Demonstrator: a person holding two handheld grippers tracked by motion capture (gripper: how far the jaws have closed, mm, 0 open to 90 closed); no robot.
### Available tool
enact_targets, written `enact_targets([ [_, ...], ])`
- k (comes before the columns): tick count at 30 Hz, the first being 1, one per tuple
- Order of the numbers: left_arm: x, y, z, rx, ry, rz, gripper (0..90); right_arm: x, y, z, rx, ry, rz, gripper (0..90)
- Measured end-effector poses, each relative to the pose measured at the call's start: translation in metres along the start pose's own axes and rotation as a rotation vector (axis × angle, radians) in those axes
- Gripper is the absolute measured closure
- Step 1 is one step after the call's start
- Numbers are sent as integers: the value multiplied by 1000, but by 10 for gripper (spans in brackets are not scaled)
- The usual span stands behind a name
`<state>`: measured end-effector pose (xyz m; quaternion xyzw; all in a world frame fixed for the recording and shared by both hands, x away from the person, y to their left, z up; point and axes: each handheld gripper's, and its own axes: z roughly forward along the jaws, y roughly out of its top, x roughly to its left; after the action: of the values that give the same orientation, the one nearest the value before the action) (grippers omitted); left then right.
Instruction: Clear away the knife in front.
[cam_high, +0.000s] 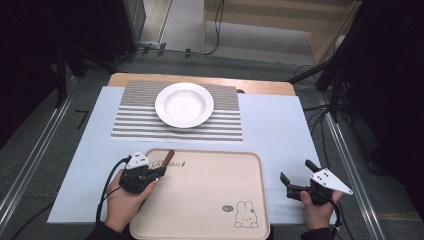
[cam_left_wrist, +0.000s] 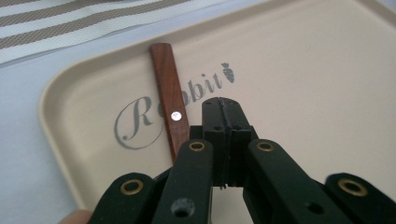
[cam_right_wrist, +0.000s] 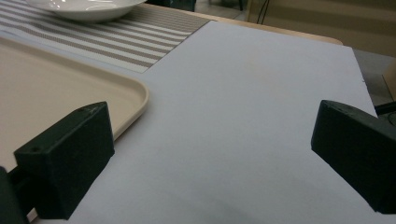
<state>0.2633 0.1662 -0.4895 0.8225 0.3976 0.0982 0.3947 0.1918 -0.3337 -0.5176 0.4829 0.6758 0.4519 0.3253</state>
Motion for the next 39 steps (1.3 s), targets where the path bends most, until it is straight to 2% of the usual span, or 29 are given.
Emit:
enact_targets([
  [2, 0, 2, 6, 13, 14, 13, 900, 0, 0, 0, 0, 0, -1, 0],
  [6, 1, 5, 17, 66, 2, 25, 900, 1, 0, 1, 5, -5, -6, 0],
  [8, 1, 6, 18, 72, 17, 34, 900, 0, 0, 1, 6, -5, -5, 0],
  [11, 5, 5, 18, 87, 21, 25, 900, 0, 0, 1, 5, -5, -2, 0],
  [20, 17, 1, 10, 83, -4, -21, 900, 0, 0, 1, 6, -6, -3, 0],
  [30, 30, -8, -2, 76, 4, -60, 900, 0, 0, 1, 5, -3, -3, 0],
  [35, 31, -10, -5, 77, 1, -57, 900, 0, 0, 1, 5, -1, -4, 0],
  [39, 31, -12, -8, 45, 5, -46, 900, 0, 0, 1, 3, 0, -3, 0],
])
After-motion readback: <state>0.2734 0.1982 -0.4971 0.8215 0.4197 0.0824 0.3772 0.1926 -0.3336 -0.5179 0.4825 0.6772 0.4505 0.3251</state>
